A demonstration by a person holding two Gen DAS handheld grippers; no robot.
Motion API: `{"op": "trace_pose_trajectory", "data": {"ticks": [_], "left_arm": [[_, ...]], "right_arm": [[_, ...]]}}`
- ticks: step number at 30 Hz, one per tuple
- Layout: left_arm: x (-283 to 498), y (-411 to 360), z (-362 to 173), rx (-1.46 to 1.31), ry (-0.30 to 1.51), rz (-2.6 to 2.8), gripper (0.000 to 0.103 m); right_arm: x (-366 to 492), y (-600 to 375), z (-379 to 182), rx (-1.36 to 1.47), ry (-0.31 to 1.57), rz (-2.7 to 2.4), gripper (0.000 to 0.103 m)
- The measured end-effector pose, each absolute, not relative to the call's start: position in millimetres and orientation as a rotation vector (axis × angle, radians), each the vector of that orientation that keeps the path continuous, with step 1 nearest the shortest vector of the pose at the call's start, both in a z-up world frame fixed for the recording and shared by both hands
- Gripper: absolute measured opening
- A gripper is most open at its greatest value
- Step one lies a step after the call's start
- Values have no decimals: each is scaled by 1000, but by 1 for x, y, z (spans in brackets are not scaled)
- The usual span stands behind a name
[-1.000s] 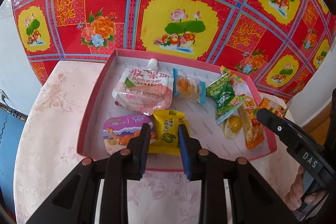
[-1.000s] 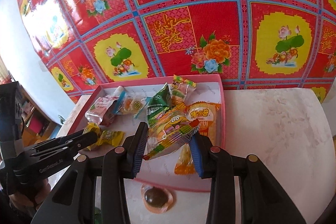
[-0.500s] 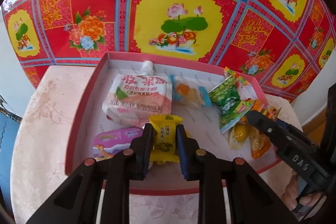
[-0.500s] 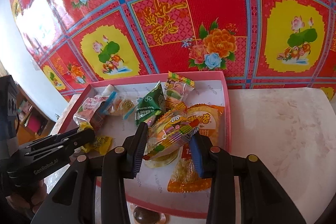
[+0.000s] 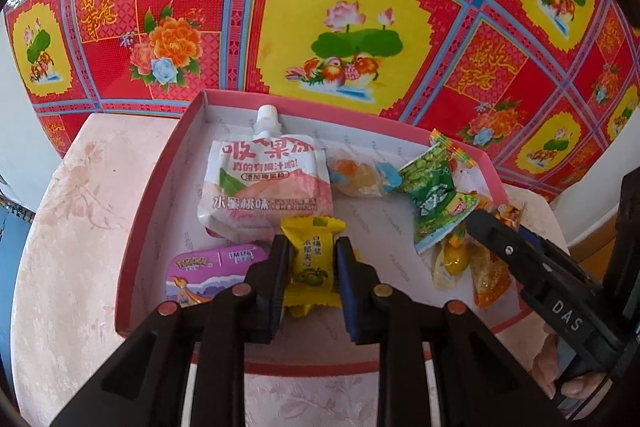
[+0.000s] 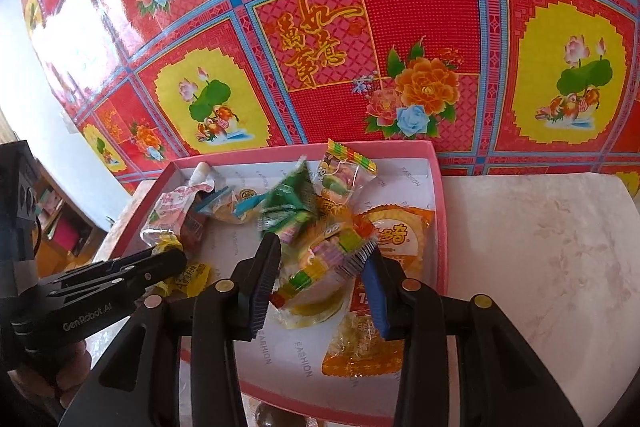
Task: Organize snacks
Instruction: 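Open both grippers to drop the two snacks into the tray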
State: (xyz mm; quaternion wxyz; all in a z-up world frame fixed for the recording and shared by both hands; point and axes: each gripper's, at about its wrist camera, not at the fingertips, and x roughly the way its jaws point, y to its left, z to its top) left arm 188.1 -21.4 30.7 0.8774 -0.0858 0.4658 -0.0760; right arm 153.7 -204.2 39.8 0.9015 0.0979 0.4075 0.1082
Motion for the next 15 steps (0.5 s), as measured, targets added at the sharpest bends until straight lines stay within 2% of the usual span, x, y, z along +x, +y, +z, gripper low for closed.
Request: {"op": "trace_pose_trajectory", "data": {"ticks": [5,6,8,15], "left_arm": [[180,-17,38,-200,980,-174,39],[179,-18,40,-202,979,-177,44],[175,-20,43,-198,969,-183,48],[166,-21,53,-186,954,-189,49]], "right_arm": [[146,-207,45,215,824,224,42],[145,-207,46,219,822,224,45],[142,-210,49,228,815,216,48],[132,-217,52,247,814,199,51]]}}
